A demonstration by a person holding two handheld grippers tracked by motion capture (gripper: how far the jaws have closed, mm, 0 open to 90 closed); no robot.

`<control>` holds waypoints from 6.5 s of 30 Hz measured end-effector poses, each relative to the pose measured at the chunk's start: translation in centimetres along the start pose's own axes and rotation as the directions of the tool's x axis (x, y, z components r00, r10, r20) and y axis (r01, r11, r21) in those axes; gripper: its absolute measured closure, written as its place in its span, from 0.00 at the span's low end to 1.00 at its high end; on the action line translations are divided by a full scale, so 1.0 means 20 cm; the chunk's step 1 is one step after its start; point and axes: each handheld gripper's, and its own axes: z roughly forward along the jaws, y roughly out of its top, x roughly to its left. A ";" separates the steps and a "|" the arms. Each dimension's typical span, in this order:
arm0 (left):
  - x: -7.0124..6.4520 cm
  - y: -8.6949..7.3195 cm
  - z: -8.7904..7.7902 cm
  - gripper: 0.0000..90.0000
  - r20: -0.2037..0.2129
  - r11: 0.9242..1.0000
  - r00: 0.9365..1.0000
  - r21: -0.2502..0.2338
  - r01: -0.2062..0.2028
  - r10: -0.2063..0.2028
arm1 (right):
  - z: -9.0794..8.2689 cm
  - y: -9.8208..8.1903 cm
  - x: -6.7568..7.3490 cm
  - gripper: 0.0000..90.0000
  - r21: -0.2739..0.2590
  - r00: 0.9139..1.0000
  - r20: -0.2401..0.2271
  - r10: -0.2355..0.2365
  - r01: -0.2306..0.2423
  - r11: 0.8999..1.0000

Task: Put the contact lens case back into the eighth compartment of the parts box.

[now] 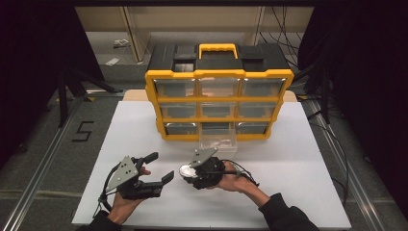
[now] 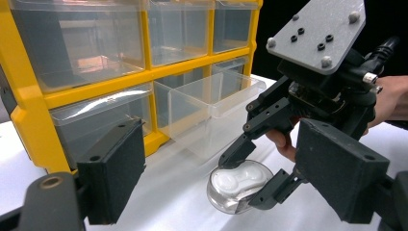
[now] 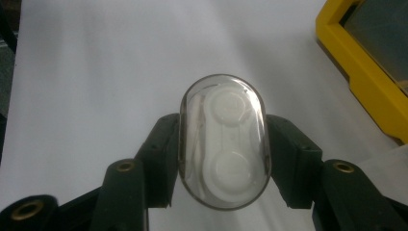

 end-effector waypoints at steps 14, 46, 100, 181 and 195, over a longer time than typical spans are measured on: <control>0.00 0.00 0.00 0.20 -0.001 1.000 1.000 -0.001 -0.001 0.001 | -0.05 0.01 -0.02 0.55 -0.018 1.000 0.024 0.004 -0.004 1.000; 0.00 0.00 0.00 0.20 -0.002 1.000 1.000 0.000 0.000 0.000 | -0.21 0.06 -0.08 0.55 -0.110 0.996 0.082 0.038 -0.029 0.993; 0.00 0.00 0.00 0.20 -0.002 1.000 1.000 0.002 -0.003 0.003 | -0.39 0.02 -0.26 0.55 -0.179 0.970 0.204 0.132 -0.096 0.979; 0.00 0.00 0.00 0.20 -0.001 1.000 1.000 0.003 0.001 -0.001 | -0.41 -0.13 -0.43 0.55 -0.086 0.934 0.299 0.194 -0.177 0.981; 0.00 0.00 0.00 0.20 -0.001 1.000 1.000 0.003 0.001 -0.001 | -0.42 -0.12 -0.44 0.55 -0.087 0.934 0.289 0.210 -0.192 0.977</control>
